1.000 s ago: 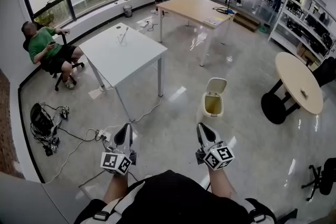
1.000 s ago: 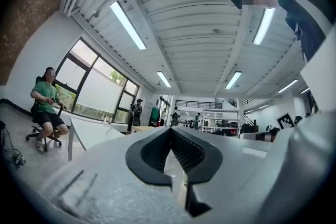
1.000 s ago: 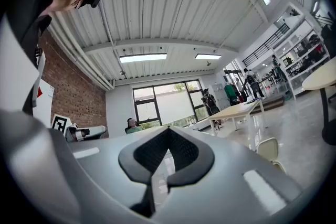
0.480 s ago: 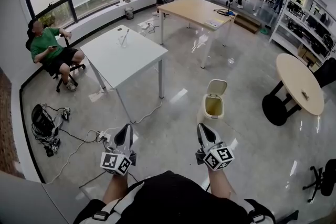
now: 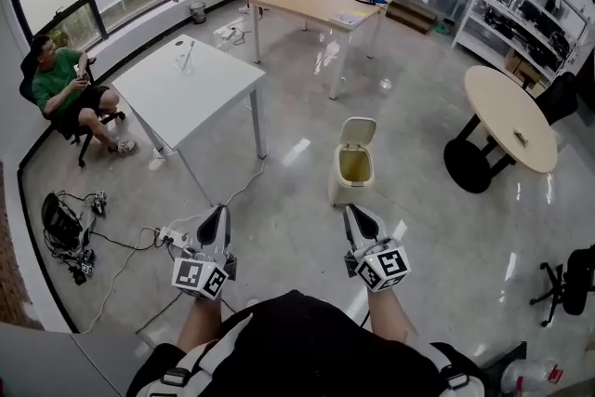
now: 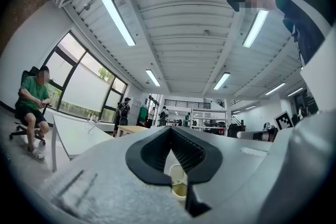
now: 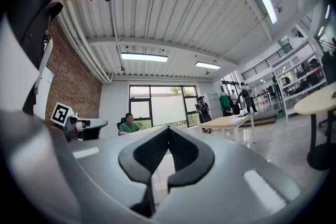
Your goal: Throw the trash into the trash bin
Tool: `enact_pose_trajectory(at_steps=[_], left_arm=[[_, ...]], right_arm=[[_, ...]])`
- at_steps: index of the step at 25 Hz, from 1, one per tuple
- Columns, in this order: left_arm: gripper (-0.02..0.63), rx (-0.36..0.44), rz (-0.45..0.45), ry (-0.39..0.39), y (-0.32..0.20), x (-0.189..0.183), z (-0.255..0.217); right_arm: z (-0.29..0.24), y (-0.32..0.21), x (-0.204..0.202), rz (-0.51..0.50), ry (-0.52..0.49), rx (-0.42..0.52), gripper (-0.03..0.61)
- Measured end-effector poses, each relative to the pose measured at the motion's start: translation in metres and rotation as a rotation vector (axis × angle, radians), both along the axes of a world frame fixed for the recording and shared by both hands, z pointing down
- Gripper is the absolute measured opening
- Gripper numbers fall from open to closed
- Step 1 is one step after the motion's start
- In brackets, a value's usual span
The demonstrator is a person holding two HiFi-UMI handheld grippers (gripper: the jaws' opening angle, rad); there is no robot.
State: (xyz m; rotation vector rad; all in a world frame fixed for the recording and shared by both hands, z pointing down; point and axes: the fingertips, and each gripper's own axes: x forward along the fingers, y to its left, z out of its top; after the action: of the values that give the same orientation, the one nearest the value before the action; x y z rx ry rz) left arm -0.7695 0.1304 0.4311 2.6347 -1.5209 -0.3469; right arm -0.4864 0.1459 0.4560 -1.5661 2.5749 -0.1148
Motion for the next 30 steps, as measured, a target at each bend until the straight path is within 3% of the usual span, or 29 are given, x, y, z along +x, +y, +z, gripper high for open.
enact_pose_trajectory(at_steps=[19,25,30], left_arm=[[0.000,0.014,0.221,0.047,-0.004,0.175,0.005],[0.000,0.047,0.348,0.025,-0.019,0.219,-0.001],[0.002,0.070,0.425,0.032,-0.042,0.233,-0.015]], right_arm=[[-0.014,0.055,0.168,0.234,0.008,0.040,0.006],[-0.016,0.061,0.195,0.307,-0.003,0.056,0.006],[-0.023,0.059,0.193,0.371,-0.004,0.060,0.006]])
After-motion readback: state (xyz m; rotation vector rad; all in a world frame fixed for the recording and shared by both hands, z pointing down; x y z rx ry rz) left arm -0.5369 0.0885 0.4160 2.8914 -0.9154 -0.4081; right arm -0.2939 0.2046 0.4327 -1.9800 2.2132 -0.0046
